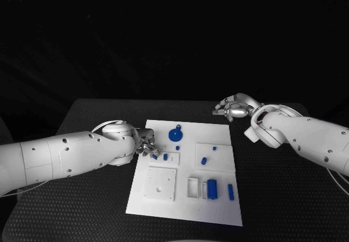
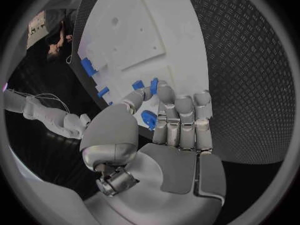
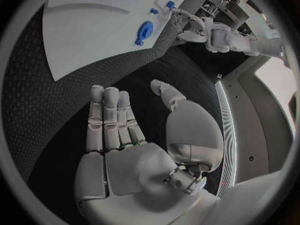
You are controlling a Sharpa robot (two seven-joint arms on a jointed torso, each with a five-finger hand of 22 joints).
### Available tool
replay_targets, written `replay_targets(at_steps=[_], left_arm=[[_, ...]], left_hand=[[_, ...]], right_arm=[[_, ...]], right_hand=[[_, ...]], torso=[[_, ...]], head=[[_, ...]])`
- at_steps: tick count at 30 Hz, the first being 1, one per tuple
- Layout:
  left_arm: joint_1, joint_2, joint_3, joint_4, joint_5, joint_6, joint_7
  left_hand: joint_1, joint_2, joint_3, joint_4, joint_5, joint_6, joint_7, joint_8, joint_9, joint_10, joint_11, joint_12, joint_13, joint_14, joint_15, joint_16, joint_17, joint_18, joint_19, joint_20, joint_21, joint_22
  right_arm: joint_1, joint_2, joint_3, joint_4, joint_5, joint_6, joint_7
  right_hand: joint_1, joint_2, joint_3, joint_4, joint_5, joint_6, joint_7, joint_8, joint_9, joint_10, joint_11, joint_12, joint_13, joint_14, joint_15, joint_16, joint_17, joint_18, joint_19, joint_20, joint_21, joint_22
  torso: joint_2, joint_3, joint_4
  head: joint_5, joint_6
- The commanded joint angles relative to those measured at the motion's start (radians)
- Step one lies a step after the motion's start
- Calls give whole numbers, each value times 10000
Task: Assemble the parts on the task board
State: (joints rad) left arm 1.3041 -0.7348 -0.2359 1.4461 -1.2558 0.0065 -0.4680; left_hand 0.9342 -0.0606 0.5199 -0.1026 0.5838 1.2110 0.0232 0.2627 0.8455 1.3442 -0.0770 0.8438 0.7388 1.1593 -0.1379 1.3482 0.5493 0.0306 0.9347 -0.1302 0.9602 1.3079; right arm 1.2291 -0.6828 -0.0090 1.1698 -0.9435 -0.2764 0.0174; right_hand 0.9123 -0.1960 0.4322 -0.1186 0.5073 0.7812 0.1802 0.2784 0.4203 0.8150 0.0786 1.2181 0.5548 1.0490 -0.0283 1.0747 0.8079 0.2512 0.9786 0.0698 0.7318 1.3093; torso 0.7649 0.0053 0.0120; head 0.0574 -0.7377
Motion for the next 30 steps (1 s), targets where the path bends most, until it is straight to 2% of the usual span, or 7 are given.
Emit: replay_targets(at_steps=[1,13,21,30], left_arm=[[-125,67,-38,93,7,301,58],[-161,50,-38,189,-18,429,30],[-184,58,-38,153,-27,830,-42],[-208,33,-38,36,-342,608,-77]], left_hand=[[85,-3,1360,-1318,3,62,-36,52,-9,28,-70,-27,-1,29,-87,14,-9,86,34,-1039,65,170],[101,6,1368,-1317,-19,53,-37,43,-12,35,-74,-30,1,40,-96,11,-10,89,42,-1044,68,169],[107,14,1366,-1301,-109,18,-24,8,-28,45,-59,-34,6,47,-107,0,-13,88,49,-1050,71,170],[130,11,1381,-1282,-180,-16,-4,-33,-53,34,-39,-47,8,34,-110,-20,-18,85,36,-1053,66,170]], right_arm=[[-5,-3,2,19,-9,126,96],[-5,-15,2,25,-9,118,98],[-5,-16,2,24,-9,105,99],[-6,-7,2,21,-9,107,103]], right_hand=[[-6,77,-19,-30,20,32,71,65,-10,-83,-19,51,-17,-87,-15,69,-15,106,-30,15,-18,202],[-8,78,-21,-32,22,31,72,65,-11,-84,-19,53,-21,-87,-14,70,-17,106,-30,15,-18,202],[-9,79,-21,-33,22,32,71,66,-12,-85,-19,54,-23,-88,-14,71,-18,106,-31,15,-18,202],[-11,79,-22,-34,23,31,72,66,-13,-86,-19,56,-26,-89,-14,72,-20,106,-31,15,-18,202]], torso=[[2,-3,-2],[3,-7,0],[9,-6,-8],[4,-8,-3]], head=[[-11,-30],[-32,-48],[-43,-62],[-50,-58]])
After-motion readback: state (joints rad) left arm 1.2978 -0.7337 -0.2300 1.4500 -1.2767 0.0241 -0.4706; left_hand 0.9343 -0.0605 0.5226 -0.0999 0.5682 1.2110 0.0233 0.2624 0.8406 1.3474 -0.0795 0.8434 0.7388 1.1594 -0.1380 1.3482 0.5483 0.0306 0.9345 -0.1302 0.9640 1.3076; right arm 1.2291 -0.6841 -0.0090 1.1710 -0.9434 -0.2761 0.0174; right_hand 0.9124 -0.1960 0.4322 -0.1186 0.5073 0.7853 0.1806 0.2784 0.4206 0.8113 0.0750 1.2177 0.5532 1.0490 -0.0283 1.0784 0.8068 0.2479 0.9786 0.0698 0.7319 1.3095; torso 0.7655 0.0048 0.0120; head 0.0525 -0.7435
